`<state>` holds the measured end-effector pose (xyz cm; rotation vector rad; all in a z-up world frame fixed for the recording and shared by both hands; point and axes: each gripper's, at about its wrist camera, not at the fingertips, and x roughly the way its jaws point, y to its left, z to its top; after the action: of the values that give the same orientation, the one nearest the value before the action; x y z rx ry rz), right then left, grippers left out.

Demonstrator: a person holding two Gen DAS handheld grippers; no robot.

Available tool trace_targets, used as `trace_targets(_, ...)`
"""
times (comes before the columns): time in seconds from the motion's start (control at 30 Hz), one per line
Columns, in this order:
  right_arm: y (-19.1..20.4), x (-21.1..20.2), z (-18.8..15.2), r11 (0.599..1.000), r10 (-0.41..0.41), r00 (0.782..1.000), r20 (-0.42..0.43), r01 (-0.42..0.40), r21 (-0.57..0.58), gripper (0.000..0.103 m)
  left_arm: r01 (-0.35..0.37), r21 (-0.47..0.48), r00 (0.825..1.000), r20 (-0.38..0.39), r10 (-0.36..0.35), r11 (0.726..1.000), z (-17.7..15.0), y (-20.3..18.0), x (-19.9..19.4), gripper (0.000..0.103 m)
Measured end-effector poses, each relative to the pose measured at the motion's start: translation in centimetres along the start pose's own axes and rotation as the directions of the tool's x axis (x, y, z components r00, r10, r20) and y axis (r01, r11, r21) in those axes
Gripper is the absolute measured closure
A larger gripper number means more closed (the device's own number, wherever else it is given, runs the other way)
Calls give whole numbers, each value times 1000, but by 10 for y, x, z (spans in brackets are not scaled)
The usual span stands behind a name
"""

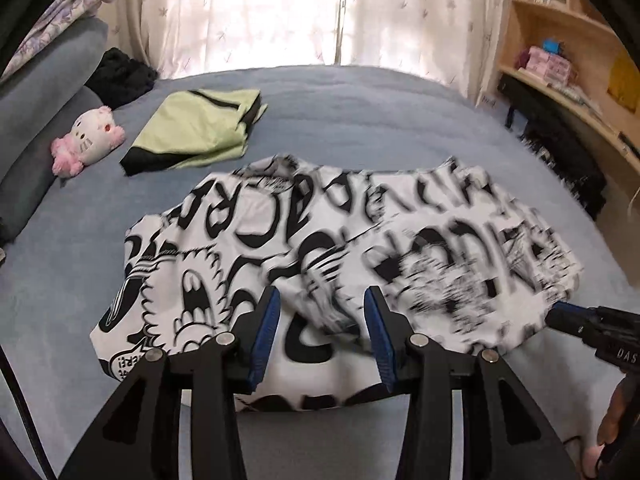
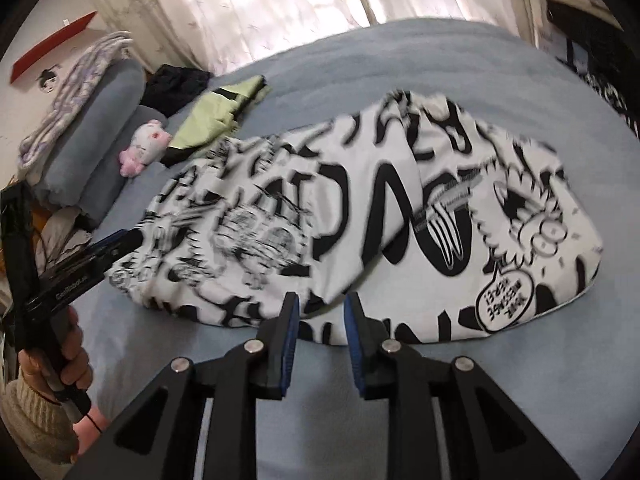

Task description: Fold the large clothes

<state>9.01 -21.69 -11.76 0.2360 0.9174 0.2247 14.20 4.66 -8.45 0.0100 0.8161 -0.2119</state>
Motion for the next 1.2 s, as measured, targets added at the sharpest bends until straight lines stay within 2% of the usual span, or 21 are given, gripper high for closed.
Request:
trace_targets(0.13, 14, -20, 11, 998, 27, 998, 56, -24, -54, 80, 40, 16, 999, 19, -41, 999, 9, -18, -7, 61)
trace_targets(0.23, 21, -13, 24, 997, 50, 997, 66, -45, -69, 80, 50, 24, 999, 14, -51, 998, 13, -28, 1, 61)
trace_targets(0.47, 41, 60, 58, 990, 74, 997, 1, -74, -117, 80, 23, 12, 999, -38, -23, 1000, 16, -32, 53, 61)
trace_targets(0.63, 38, 121, 63, 989, 10, 997, -72, -20, -146, 80, -49, -46, 991, -129, 43, 998, 14, -20, 106, 61)
trace_targets(0.67, 32, 129, 64, 989, 6, 998, -67, -16, -150, 84, -57, -50, 987, -151, 49, 997, 11, -17, 116, 61)
trace_targets(0.7, 26, 131, 65, 988, 0, 998, -55, -8, -155, 87, -66, -54, 985, -164, 56, 996, 9, -13, 125, 61)
trace_targets(0.77, 9, 129, 69, 989, -33, 999, -21, 29, -143, 103, -49, -69, 987, -158, 38, 996, 5, -7, 130, 61)
trace_targets(0.8, 0, 127, 70, 992, -32, 999, -16, 30, -126, 103, -39, -72, 988, -152, 27, 997, 4, -5, 130, 61)
trace_targets(0.87, -19, 122, 72, 991, -94, 996, 6, 95, -91, 103, -26, -70, 989, -145, 16, 997, 3, -3, 131, 61)
trace_targets(0.97, -40, 113, 71, 997, -77, 997, -1, 77, -31, 103, -19, -61, 989, -146, 10, 998, 2, -4, 130, 61)
trace_targets(1.13, -28, 96, 69, 994, -105, 994, -34, 104, -35, 99, -28, -50, 988, -150, 20, 998, 5, -8, 111, 57)
trace_targets(1.2, -20, 87, 66, 995, -95, 994, -46, 93, -40, 99, -30, -58, 990, -137, 22, 998, 7, -7, 95, 50)
